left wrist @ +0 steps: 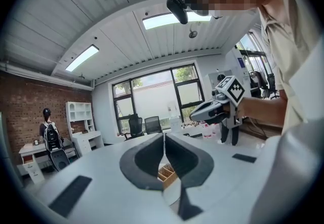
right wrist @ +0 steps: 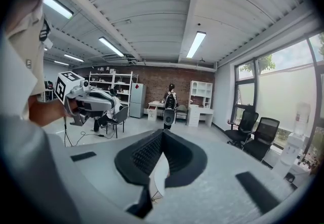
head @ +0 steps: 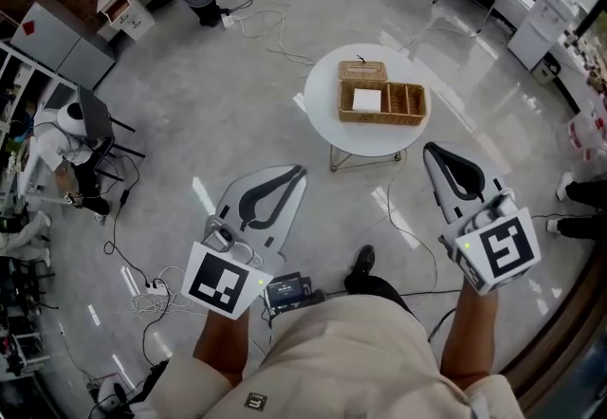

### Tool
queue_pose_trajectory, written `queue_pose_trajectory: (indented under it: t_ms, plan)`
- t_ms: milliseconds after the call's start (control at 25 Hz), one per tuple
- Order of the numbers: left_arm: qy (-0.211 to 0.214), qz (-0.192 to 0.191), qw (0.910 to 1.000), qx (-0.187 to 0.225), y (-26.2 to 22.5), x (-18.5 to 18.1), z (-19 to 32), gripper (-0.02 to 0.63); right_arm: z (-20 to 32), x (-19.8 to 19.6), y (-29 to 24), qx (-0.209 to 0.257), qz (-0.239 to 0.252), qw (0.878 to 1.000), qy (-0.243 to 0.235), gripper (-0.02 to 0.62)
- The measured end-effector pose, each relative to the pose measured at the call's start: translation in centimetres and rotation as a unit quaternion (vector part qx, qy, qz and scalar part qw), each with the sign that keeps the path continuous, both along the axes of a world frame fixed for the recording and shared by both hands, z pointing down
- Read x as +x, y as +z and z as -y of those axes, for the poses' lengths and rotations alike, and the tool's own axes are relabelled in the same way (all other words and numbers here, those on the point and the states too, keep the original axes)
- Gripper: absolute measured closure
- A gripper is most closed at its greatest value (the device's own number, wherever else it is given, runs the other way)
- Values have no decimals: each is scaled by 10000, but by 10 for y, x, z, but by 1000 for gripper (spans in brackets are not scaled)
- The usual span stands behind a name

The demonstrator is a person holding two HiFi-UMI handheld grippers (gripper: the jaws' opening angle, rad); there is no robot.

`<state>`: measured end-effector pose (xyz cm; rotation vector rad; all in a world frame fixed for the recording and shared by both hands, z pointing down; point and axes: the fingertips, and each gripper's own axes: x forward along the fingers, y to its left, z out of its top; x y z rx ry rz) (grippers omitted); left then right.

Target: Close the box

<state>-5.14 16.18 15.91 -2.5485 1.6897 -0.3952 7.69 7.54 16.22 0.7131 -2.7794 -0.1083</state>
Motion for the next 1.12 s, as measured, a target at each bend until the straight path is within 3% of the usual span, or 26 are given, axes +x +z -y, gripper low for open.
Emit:
queue_pose_trajectory:
  t_ms: [640,1120]
  plan:
    - [-161,317,9993,-65,-8,43,52,595,57,28,2,-73,348,9990,-282,603]
    - [475,332,9983,58,-8,74,119,594,94,66,2,-135,287,9991,265,603]
